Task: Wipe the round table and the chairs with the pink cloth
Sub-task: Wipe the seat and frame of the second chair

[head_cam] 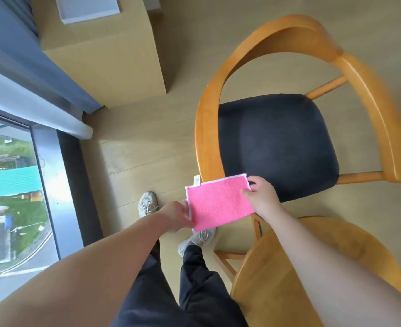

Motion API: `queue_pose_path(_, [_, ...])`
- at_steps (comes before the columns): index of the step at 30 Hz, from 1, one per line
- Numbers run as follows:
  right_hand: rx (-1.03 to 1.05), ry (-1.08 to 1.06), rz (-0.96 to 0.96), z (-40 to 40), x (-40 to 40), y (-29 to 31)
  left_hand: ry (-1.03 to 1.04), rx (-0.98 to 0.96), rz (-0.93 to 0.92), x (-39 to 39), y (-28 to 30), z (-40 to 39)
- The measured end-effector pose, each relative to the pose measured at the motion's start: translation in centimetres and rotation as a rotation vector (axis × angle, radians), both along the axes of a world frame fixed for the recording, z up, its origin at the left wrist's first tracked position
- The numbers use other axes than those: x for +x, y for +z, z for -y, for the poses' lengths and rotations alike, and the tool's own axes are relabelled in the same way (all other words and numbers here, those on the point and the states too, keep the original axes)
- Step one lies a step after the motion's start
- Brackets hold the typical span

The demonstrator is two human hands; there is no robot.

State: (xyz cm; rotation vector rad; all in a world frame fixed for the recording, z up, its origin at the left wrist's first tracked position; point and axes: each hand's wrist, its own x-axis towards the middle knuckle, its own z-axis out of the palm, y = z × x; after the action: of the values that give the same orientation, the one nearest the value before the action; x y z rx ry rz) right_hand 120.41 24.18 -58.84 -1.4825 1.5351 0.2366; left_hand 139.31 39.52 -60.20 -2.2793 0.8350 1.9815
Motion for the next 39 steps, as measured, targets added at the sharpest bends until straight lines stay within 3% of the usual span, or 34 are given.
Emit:
queue_pose_path(3, [-0.104,-0.021,-0.017,-1.4,-0.2,-0.5,-0.103,0.038,0.023,0.4,-0.8,-0.6])
queue_pose_path(6, [-0.350,0.056,0.027,-3.1,0.1,-0.4,-0.051,-0.024,0.173,1.4,-1.1,-0.4])
queue_pose_path(8, [-0.394,0.150,0.035,-4.5,0.6,-0.2,-0.032,-0.089,0.235,2.2,-1.0,0.2])
queue_pose_path(12, [-0.336,0.296,-0.077,-7.5,1.7,-0.6,-0.060,-0.157,0.263,3.2,-0.2,1.1])
queue_pose_path(20, [-0.335,0.335,-0.324,-8.5,4.4,-2.1,-0.105,-0.264,0.298,5.0,0.5,0.9])
queue_pose_path(39, [-0.435,0.353,-0.412,-5.6,9.9,-3.0,-0.071,-0.383,0.333,10.2,-0.6,4.6])
